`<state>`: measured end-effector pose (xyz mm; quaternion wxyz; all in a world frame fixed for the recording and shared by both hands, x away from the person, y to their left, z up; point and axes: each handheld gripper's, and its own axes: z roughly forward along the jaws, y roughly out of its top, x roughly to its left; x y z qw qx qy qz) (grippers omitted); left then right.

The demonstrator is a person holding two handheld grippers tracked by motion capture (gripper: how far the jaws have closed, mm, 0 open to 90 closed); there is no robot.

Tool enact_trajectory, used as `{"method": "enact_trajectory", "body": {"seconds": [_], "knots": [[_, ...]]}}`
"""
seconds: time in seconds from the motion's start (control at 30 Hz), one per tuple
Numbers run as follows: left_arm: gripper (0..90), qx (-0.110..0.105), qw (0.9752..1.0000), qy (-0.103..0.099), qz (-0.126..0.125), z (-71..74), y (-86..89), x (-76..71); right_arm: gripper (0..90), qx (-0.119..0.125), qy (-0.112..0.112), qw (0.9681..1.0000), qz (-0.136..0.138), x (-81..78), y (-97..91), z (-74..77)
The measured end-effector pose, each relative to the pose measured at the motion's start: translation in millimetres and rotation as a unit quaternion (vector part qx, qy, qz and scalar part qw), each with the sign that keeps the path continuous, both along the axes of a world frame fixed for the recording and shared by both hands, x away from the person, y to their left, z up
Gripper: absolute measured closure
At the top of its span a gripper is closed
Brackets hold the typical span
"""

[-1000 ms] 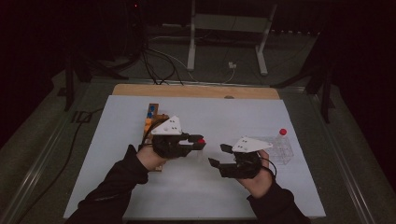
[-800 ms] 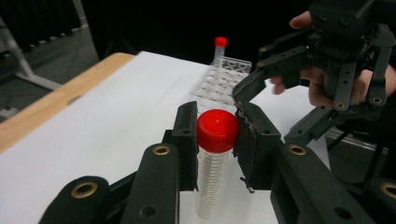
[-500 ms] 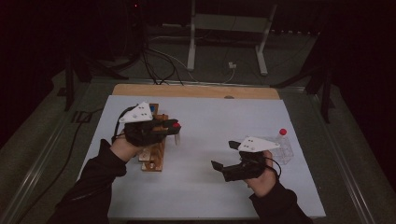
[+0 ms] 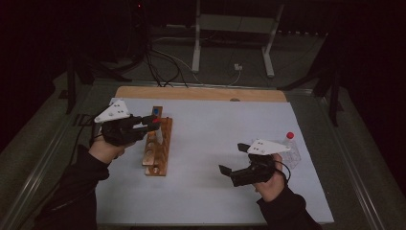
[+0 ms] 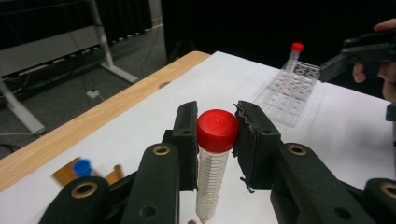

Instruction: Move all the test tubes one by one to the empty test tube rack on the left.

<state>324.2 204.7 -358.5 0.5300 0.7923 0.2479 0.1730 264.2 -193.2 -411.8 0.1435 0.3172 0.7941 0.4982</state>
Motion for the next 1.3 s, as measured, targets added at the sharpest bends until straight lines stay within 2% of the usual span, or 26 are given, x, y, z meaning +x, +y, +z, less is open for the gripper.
{"method": "enact_trajectory", "body": {"seconds": [0.1, 0.37, 0.5, 0.77, 0.9, 1.3], "knots": [[71.8, 0.005, 0.9999, 0.000, 0.013, -2.3, 8.4, -0.5, 0.9, -0.001, -0.001, 1.0000, 0.000, -0.3, 0.0, 0.2], [71.9, -0.013, 0.9992, 0.009, 0.037, -14.5, 27.0, 4.6, 1.0, -0.001, 0.003, 1.0000, 0.001, 0.6, -1.4, -0.2], [71.8, -0.013, 0.9990, 0.014, 0.041, -24.7, 24.8, 8.3, 1.0, -0.002, 0.003, 1.0000, 0.000, 0.3, -1.0, -0.9], [71.8, 0.005, 0.9985, 0.025, 0.049, -48.7, 21.6, 10.4, 1.0, 0.001, 0.002, 1.0000, -0.001, -0.2, -4.8, -0.7], [71.8, 0.003, 0.9982, 0.033, 0.051, -58.9, 23.4, 10.5, 1.0, 0.004, 0.001, 1.0000, -0.001, -0.3, -6.1, -0.9], [71.8, 0.004, 0.9974, 0.047, 0.055, -77.4, 22.7, 10.7, 1.0, 0.005, -0.002, 1.0000, 0.003, -2.1, -6.1, 0.5]]}}
